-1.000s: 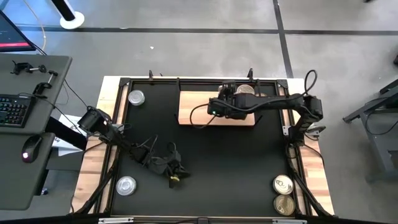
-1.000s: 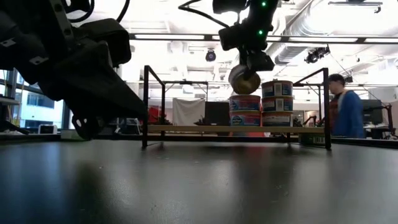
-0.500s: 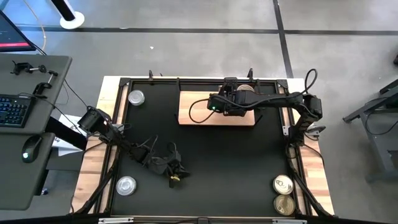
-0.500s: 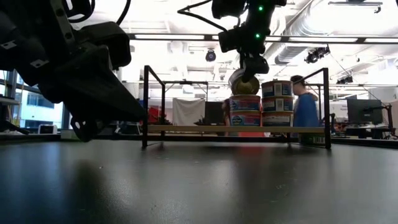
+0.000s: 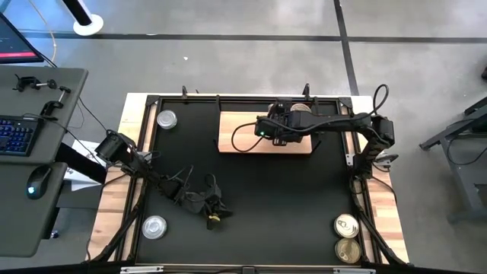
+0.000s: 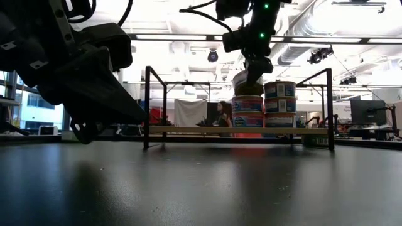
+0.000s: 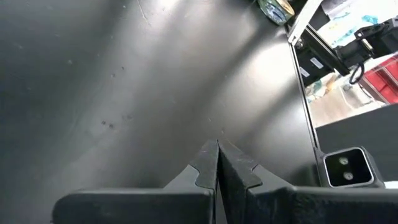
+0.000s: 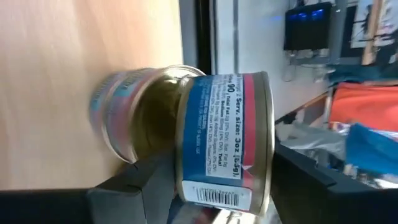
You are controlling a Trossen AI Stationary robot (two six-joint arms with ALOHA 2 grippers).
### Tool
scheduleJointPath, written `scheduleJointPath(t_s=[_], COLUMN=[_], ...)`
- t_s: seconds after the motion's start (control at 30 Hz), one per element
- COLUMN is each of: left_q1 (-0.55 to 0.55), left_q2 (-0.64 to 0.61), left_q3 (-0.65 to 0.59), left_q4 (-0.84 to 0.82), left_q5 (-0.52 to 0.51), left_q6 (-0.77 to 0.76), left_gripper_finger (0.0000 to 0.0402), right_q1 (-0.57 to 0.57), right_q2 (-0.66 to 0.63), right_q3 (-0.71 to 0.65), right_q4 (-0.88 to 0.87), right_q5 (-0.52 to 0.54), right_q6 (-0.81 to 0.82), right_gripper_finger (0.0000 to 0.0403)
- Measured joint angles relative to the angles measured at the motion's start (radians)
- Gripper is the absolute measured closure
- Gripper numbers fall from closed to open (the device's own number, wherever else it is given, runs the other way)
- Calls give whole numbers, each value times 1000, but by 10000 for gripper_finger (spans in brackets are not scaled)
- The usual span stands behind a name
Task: Stack canned seafood by type on shelf
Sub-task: Stack the blue-pink tuna can on top of the other blue-pink tuna can on the shelf
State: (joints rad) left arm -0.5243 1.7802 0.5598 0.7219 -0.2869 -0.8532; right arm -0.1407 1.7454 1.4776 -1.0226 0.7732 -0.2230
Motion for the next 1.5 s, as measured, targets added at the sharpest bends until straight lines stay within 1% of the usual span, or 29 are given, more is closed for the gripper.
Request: scheduleJointPath(t_s=[0.17, 0.57, 0.7, 0.83, 0.9, 1.03, 1.13, 1.3, 1.4, 1.5], left_q1=[0, 0, 0, 0, 0, 0, 0, 0, 0, 5], left_q2=[0, 0, 0, 0, 0, 0, 0, 0, 0, 0], left_q3=[0, 0, 0, 0, 0, 0, 0, 0, 0, 0], left_q4=[0, 1, 0, 0, 0, 0, 0, 0, 1, 17], left_q5=[42, 42, 42, 42, 42, 42, 42, 42, 45, 78], left_q6=[-9, -8, -8, -8, -8, -6, 9, 10, 10, 19], left_gripper_finger=[402, 401, 401, 401, 402, 401, 401, 401, 401, 402], right_q1=[7, 24, 24, 24, 24, 24, 24, 24, 31, 38], right_q2=[0, 0, 0, 0, 0, 0, 0, 0, 0, 0], right_q3=[0, 0, 0, 0, 0, 0, 0, 11, 51, 115], right_q4=[0, -4, -5, -2, -1, -4, -3, -16, -35, -86], right_q5=[-1, -7, -7, -7, -22, -84, -97, -92, -90, -115], right_q6=[52, 80, 120, 113, 113, 114, 138, 136, 124, 115], right_gripper_finger=[187, 187, 187, 187, 187, 186, 176, 137, 115, 107])
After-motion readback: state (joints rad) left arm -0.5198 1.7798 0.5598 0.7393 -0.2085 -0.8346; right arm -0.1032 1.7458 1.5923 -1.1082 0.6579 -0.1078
